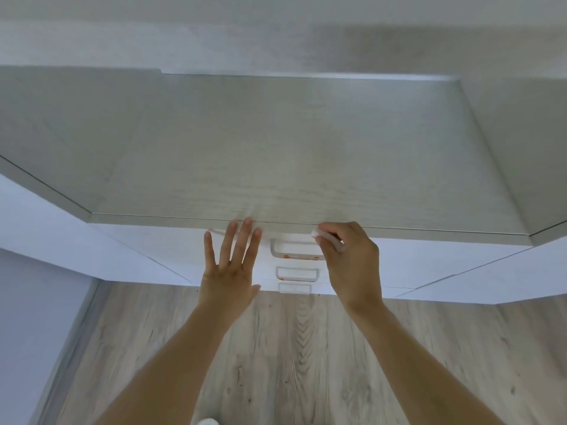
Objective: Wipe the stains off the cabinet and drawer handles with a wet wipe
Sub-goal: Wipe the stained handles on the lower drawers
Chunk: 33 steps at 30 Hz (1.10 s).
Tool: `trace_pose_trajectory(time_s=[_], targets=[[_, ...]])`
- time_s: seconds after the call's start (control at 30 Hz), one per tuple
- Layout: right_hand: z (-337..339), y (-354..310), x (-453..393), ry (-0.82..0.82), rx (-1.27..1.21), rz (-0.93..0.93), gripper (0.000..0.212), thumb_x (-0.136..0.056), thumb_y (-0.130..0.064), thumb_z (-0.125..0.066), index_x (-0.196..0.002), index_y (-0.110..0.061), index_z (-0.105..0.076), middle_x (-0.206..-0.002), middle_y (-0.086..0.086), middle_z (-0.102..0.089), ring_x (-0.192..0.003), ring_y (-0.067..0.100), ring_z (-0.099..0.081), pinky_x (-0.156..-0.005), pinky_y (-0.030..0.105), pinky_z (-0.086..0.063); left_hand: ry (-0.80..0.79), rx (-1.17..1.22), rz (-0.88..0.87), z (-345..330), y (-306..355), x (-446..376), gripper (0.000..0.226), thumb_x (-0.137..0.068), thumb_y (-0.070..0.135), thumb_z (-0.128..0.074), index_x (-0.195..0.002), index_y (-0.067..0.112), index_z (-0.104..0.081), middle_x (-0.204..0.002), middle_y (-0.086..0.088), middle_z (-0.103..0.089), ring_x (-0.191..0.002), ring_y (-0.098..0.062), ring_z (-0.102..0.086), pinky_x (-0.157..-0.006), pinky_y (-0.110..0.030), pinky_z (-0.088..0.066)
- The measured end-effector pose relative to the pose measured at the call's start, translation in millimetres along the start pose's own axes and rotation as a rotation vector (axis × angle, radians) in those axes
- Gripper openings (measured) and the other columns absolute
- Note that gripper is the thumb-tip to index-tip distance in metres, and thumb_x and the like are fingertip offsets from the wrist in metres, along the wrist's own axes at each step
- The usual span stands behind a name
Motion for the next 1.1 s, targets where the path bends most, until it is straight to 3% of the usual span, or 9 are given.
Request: trace_pose_trajectory(time_s=[0.07, 0.13, 0.23, 0.33, 0.5, 0.63, 0.83, 1.1], targets=[[-4.6, 0.0, 1.3, 0.023, -0.022, 0.009, 0.014, -0.083, 0.0, -0.066, -0.091, -0.01, -0.071, -0.091, 0.005, -0.064, -0.077, 0.003, -0.056, -0.072, 0.002, -0.04, 0.158, 0.001, -0.027, 5.6, 2.7, 0.3, 0.125, -0.081, 0.061, -0.059, -0.137, 0.009, 0.04, -0.147, -0.009, 0.042, -0.136, -0.03, 0.036, -0.107, -0.058, 0.021], [-8.3, -0.7, 2.7, 0.064, -0.032, 0.03, 0.014, -0.083, 0.0, -0.066, -0.091, -0.01, -0.071, -0.091, 0.006, -0.065, -0.082, 0.0, -0.054, -0.073, 0.002, -0.039, 0.329, -0.02, -0.06, 11.9, 5.4, 0.6, 0.123, -0.075, 0.06, -0.066, -0.147, 0.008, 0.019, -0.156, -0.01, 0.019, -0.144, -0.033, 0.011, -0.111, -0.061, 0.005], [-10.7, -4.8, 7.6, 0.161, -0.058, 0.104, 0.016, -0.082, 0.0, -0.067, -0.09, -0.013, -0.071, -0.091, 0.004, -0.065, -0.084, -0.01, -0.053, -0.075, 0.002, -0.039, 0.606, -0.059, -0.073, 15.0, 4.2, 2.8, 0.1, -0.082, 0.058, -0.06, -0.15, 0.007, -0.008, -0.155, -0.012, -0.015, -0.141, -0.032, -0.019, -0.11, -0.063, -0.013], [-15.5, -4.2, 13.2, 0.263, -0.06, 0.185, 0.016, -0.082, -0.003, -0.069, -0.091, -0.016, -0.072, -0.092, -0.001, -0.064, -0.084, -0.003, -0.055, -0.075, 0.002, -0.04, 0.824, -0.077, -0.089, 6.4, 0.6, -2.1, 0.077, -0.091, 0.056, -0.042, -0.149, 0.01, -0.019, -0.15, -0.01, -0.027, -0.137, -0.029, -0.028, -0.106, -0.061, -0.017], [-12.0, 7.9, 18.8, 0.454, -0.103, 0.318, 0.016, -0.083, -0.013, -0.07, -0.096, -0.022, -0.07, -0.093, -0.011, -0.063, -0.085, -0.011, -0.055, -0.078, 0.0, -0.04, 1.134, 0.039, -0.101, -4.9, 0.0, -16.0, 0.064, -0.092, 0.046, -0.043, -0.141, 0.008, -0.031, -0.145, -0.012, -0.033, -0.137, -0.03, -0.024, -0.108, -0.056, -0.011], [-6.5, 20.2, 25.6, 0.583, -0.191, 0.414, 0.019, -0.084, -0.017, -0.07, -0.095, -0.032, -0.066, -0.095, -0.016, -0.063, -0.088, -0.008, -0.059, -0.081, 0.014, -0.049, 1.35, 0.113, -0.083, -7.2, 6.3, -24.2, 0.061, -0.089, 0.039, -0.047, -0.138, 0.003, -0.036, -0.141, -0.018, -0.039, -0.134, -0.037, -0.026, -0.108, -0.055, -0.007], [-4.3, 37.5, 47.9, 0.728, -0.207, 0.556, 0.019, -0.085, -0.019, -0.069, -0.099, -0.03, -0.065, -0.098, -0.009, -0.064, -0.087, -0.007, -0.059, -0.077, 0.008, -0.044, 1.485, 0.193, -0.06, -7.9, 5.6, -22.6, 0.059, -0.088, 0.037, -0.044, -0.138, 0.006, -0.037, -0.14, -0.02, -0.046, -0.135, -0.033, -0.027, -0.108, -0.055, -0.01], [1.2, 63.9, 56.0, 0.723, -0.331, 0.451, 0.009, -0.086, -0.021, -0.068, -0.088, -0.03, -0.067, -0.086, -0.014, -0.068, -0.081, 0.001, -0.061, -0.069, 0.013, -0.045, 1.474, 0.247, -0.028, -8.1, 6.6, -22.5, 0.059, -0.085, 0.033, -0.046, -0.137, 0.006, -0.039, -0.139, -0.019, -0.047, -0.136, -0.031, -0.026, -0.105, -0.059, -0.013]])
Point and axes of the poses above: each hand's wrist, its own x-axis away from the middle knuckle, its own z-axis out of the back of the hand, y = z × x, the point moved 8 cm from there along -x, towards the middle knuckle
